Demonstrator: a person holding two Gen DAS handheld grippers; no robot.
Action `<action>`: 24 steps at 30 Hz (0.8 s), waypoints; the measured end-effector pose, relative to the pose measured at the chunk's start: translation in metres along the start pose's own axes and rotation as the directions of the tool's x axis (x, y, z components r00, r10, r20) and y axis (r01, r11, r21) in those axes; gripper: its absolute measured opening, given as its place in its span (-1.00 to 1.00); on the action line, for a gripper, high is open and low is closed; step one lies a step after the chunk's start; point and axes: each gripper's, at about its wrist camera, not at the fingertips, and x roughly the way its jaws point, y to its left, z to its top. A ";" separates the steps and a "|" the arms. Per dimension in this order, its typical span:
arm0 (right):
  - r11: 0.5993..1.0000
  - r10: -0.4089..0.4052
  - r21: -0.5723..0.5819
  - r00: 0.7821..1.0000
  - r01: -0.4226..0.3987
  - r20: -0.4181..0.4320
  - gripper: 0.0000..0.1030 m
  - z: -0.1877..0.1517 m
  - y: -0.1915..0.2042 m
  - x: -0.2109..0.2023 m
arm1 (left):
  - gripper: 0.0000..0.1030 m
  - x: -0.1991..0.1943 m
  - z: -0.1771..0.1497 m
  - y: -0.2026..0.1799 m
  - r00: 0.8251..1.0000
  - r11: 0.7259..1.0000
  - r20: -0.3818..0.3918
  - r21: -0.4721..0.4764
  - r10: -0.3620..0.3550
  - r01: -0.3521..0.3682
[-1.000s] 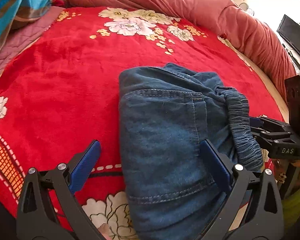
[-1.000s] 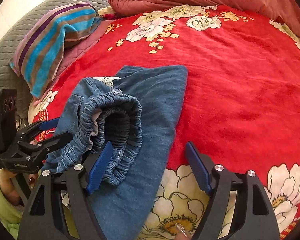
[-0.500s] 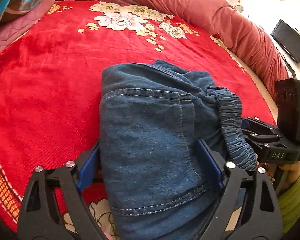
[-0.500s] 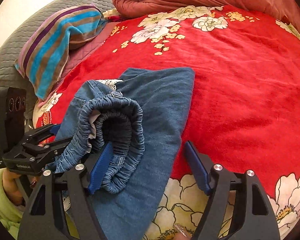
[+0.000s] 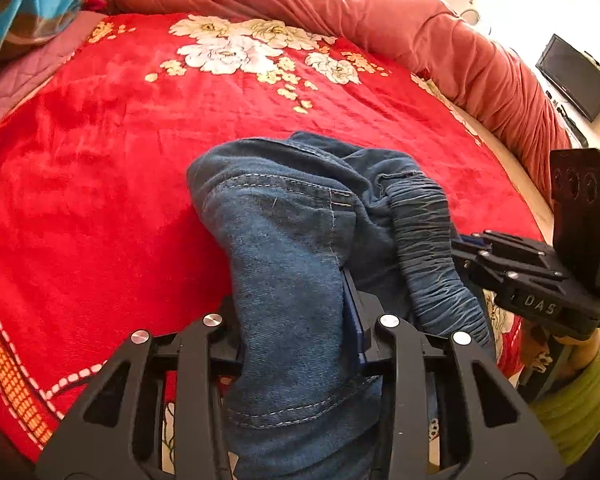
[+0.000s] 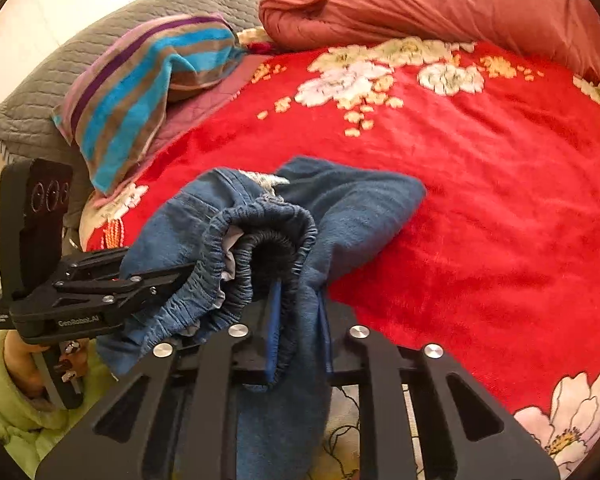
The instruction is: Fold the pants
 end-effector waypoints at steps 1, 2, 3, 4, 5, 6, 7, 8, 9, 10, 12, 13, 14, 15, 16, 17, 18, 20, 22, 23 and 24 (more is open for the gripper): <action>1.000 -0.001 -0.006 1.000 0.001 0.005 -0.75 0.002 0.001 -0.001 | -0.48 -0.001 0.001 -0.001 1.000 1.000 0.002 0.001 0.002 -0.002; 1.000 -0.001 -0.011 1.000 0.001 0.013 -0.77 0.004 0.002 -0.003 | -0.48 -0.002 0.002 -0.001 1.000 1.000 0.003 0.003 0.002 -0.002; 1.000 0.001 -0.014 1.000 -0.001 0.016 -0.77 0.005 0.003 -0.004 | -0.48 -0.004 0.004 -0.001 1.000 1.000 0.007 0.003 0.004 -0.004; 1.000 0.001 -0.020 1.000 0.000 0.020 -0.78 0.007 0.004 -0.005 | -0.48 -0.005 0.005 -0.001 1.000 1.000 0.010 0.004 0.005 -0.005; 1.000 0.001 -0.023 1.000 -0.001 0.026 -0.78 0.009 0.004 -0.006 | -0.48 -0.006 0.007 -0.001 1.000 1.000 0.012 0.005 0.006 -0.006; 1.000 0.002 -0.026 1.000 -0.002 0.031 -0.78 0.012 0.005 -0.007 | -0.48 -0.007 0.009 -0.001 1.000 1.000 0.018 0.005 0.008 -0.008; 1.000 0.000 -0.030 0.999 0.001 0.037 -0.78 0.014 0.005 -0.007 | -0.48 -0.008 0.011 -0.001 1.000 1.000 0.022 0.006 0.011 -0.011; 0.999 -0.001 -0.033 0.999 0.003 0.043 -0.78 0.017 0.005 -0.008 | -0.48 -0.009 0.014 -0.001 1.000 1.000 0.028 0.007 0.013 -0.014; 0.999 -0.001 -0.037 0.999 0.002 0.048 -0.78 0.020 0.006 -0.009 | -0.48 -0.011 0.016 -0.002 0.999 1.000 0.032 0.008 0.015 -0.016; 0.999 -0.004 -0.045 0.999 0.006 0.054 -0.78 0.024 0.006 -0.010 | -0.48 -0.011 0.018 -0.002 0.999 1.000 0.036 0.008 0.018 -0.018; 0.998 -0.010 -0.057 0.998 0.013 0.063 -0.78 0.029 0.007 -0.010 | -0.48 -0.013 0.024 -0.001 0.999 1.000 0.048 0.009 0.022 -0.022; 0.998 -0.011 -0.063 0.998 0.016 0.067 -0.78 0.033 0.008 -0.010 | -0.48 -0.014 0.026 -0.001 0.998 1.000 0.053 0.007 0.024 -0.024; 0.997 -0.015 -0.068 0.997 0.019 0.069 -0.78 0.036 0.008 -0.009 | -0.48 -0.014 0.028 0.000 0.998 1.000 0.055 0.007 0.025 -0.025; 0.997 -0.020 -0.075 0.997 0.025 0.072 -0.78 0.039 0.008 -0.009 | -0.48 -0.015 0.031 0.000 0.998 1.000 0.059 0.008 0.028 -0.028; 0.996 -0.022 -0.080 0.997 0.028 0.073 -0.78 0.041 0.009 -0.008 | -0.48 -0.015 0.033 0.001 0.998 0.999 0.061 0.009 0.030 -0.031; 0.996 -0.023 -0.083 0.997 0.029 0.073 -0.78 0.043 0.009 -0.006 | -0.48 -0.014 0.035 0.002 0.998 0.999 0.062 0.011 0.033 -0.034; 0.996 -0.026 -0.086 0.997 0.032 0.073 -0.78 0.045 0.009 -0.005 | -0.48 -0.014 0.039 0.002 0.997 0.999 0.066 0.014 0.038 -0.039; 0.996 -0.028 -0.087 0.997 0.035 0.074 -0.78 0.049 0.008 -0.002 | -0.48 -0.014 0.042 0.004 0.997 0.999 0.070 0.016 0.043 -0.044; 0.995 -0.033 -0.088 0.997 0.040 0.074 -0.78 0.053 0.007 0.001 | -0.48 -0.013 0.045 0.005 0.996 0.999 0.074 0.019 0.045 -0.046; 0.995 -0.035 -0.090 0.997 0.041 0.073 -0.78 0.056 0.006 0.003 | -0.48 -0.013 0.047 0.006 0.996 0.999 0.077 0.020 0.046 -0.048; 0.995 -0.036 -0.092 0.997 0.043 0.073 -0.78 0.058 0.006 0.004 | -0.48 -0.012 0.049 0.007 0.996 0.999 0.080 0.022 0.047 -0.049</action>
